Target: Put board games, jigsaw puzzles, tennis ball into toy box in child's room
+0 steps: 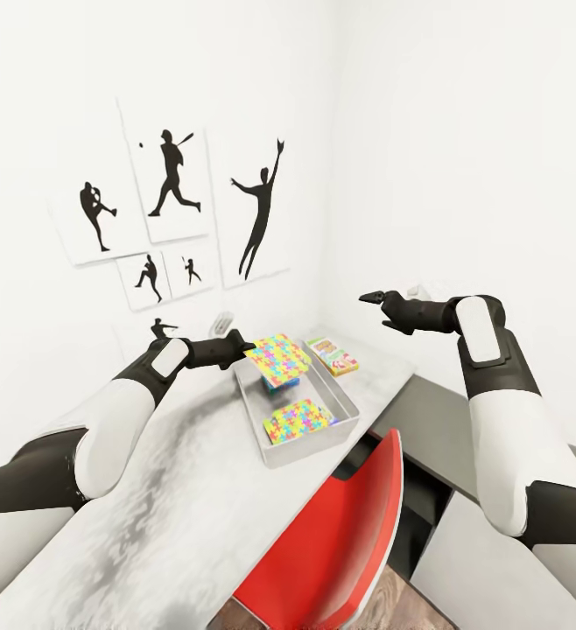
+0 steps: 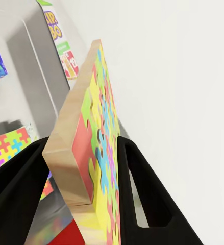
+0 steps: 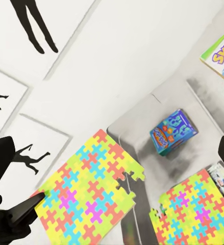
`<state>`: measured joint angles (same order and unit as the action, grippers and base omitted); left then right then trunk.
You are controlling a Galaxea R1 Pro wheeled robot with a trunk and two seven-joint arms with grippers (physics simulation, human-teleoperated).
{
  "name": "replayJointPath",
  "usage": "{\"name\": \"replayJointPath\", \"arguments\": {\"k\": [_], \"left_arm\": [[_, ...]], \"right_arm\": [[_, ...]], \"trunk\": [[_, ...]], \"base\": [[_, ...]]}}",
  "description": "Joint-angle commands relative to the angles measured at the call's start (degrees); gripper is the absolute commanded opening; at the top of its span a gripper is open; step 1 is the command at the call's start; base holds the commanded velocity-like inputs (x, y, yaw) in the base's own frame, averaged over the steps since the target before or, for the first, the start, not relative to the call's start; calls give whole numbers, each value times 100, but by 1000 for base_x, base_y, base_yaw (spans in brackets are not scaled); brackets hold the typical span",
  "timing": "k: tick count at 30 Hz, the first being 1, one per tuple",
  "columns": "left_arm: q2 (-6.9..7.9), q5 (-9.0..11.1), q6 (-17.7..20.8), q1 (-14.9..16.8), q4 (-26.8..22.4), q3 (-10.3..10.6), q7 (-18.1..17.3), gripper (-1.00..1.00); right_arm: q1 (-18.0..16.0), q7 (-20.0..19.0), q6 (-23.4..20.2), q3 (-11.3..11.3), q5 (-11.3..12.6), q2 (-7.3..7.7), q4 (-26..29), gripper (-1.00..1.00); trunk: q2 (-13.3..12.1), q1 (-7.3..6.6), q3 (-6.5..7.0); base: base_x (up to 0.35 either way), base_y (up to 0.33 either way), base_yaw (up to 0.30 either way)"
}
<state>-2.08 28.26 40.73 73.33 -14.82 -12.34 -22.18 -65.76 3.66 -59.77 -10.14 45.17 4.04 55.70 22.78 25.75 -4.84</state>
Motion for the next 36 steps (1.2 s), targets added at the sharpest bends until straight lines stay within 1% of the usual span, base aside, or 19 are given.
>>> {"name": "replayJointPath", "arguments": {"k": [1, 14, 25, 32, 36], "left_arm": [[-3, -4, 40, 6, -4, -41, -1, -100], [-3, -4, 41, 6, -25, -41, -5, -100], [-36, -13, 8, 6, -38, -41, 0, -100], [-23, -13, 5, 6, -39, -41, -5, -100], [-22, -57, 5, 6, -39, -18, -3, -100]], "right_arm": [[-5, 38, -23, -6, 44, 0, 3, 100], [1, 38, -23, -5, 44, -9, 3, 100], [1, 38, -23, -5, 44, -9, 3, 100], [1, 38, -23, -5, 39, -9, 3, 100], [1, 37, -23, -5, 38, -9, 3, 100]], "trunk": [[14, 4, -23], [14, 4, -145], [14, 4, -248], [14, 4, -313], [14, 4, -351]], "base": [[0, 0, 0], [0, 0, 0], [0, 0, 0], [0, 0, 0], [0, 0, 0]]}}
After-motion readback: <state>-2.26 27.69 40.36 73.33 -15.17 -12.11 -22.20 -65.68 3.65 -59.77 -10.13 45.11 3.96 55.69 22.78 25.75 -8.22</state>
